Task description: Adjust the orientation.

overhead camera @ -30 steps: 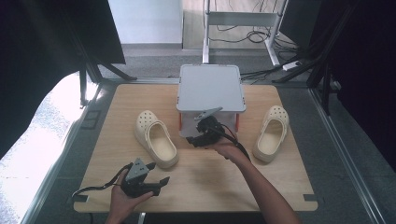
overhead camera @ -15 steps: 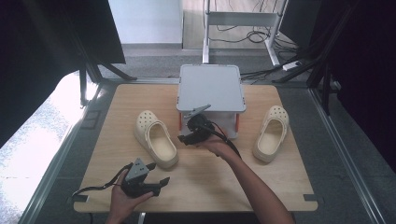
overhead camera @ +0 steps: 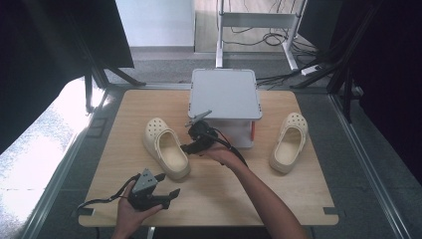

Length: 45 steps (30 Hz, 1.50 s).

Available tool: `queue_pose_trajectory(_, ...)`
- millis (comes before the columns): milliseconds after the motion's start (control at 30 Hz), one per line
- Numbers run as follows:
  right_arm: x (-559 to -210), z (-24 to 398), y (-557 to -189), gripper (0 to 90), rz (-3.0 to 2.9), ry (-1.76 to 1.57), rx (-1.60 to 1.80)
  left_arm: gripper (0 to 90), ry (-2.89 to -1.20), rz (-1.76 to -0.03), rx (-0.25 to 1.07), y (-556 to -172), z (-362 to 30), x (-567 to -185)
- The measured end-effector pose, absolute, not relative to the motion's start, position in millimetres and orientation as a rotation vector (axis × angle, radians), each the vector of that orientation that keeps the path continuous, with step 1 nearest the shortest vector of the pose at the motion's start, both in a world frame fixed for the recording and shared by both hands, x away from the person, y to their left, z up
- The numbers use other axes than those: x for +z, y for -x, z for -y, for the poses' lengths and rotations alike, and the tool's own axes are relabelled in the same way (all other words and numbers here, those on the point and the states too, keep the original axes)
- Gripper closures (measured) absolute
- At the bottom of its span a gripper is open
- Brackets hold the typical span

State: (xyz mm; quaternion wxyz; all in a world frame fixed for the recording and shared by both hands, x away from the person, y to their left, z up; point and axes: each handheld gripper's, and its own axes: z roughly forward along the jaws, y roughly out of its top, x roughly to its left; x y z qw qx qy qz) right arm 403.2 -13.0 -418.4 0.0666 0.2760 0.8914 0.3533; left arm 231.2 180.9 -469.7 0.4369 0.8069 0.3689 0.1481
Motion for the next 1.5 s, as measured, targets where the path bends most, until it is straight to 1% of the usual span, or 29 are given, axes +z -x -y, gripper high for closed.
queue_pose_trajectory(1500, -437.7, -40.0, -438.6, 44.9, -2.715, -0.911, 0.875, 25.1, -1.995, -0.914, 0.372, -229.6, -183.3, -467.0)
